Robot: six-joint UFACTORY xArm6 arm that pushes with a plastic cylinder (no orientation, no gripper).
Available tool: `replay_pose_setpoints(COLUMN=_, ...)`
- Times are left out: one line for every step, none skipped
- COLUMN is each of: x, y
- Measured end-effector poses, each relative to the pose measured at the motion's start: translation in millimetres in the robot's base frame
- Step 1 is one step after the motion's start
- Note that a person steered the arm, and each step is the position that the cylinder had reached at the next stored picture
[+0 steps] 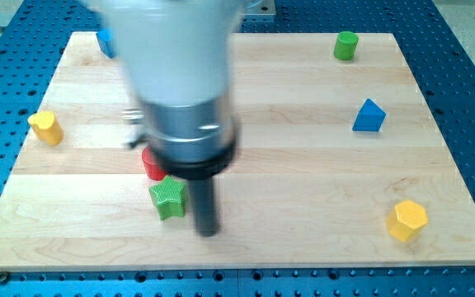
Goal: Place the green star and red circle in a horizontal line
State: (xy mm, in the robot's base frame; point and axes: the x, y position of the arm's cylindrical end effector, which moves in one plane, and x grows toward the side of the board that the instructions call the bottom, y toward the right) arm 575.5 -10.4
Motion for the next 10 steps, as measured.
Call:
replay_pose_setpoints(x=-33, y=-8)
replay_pose_setpoints(x=-15, y=-73)
replay_pose_setpoints(x=9, y=-130)
replay_pose_setpoints(x=9, y=-155)
replay_pose_setpoints(x=-19, y=-106)
replay_pose_setpoints(x=-30, y=-145)
replay_pose_setpoints(x=3, y=-209)
replay_pose_setpoints(x=1, y=-216)
replay_pose_setpoints(x=-45, y=-183)
replay_pose_setpoints(x=-81, y=-180)
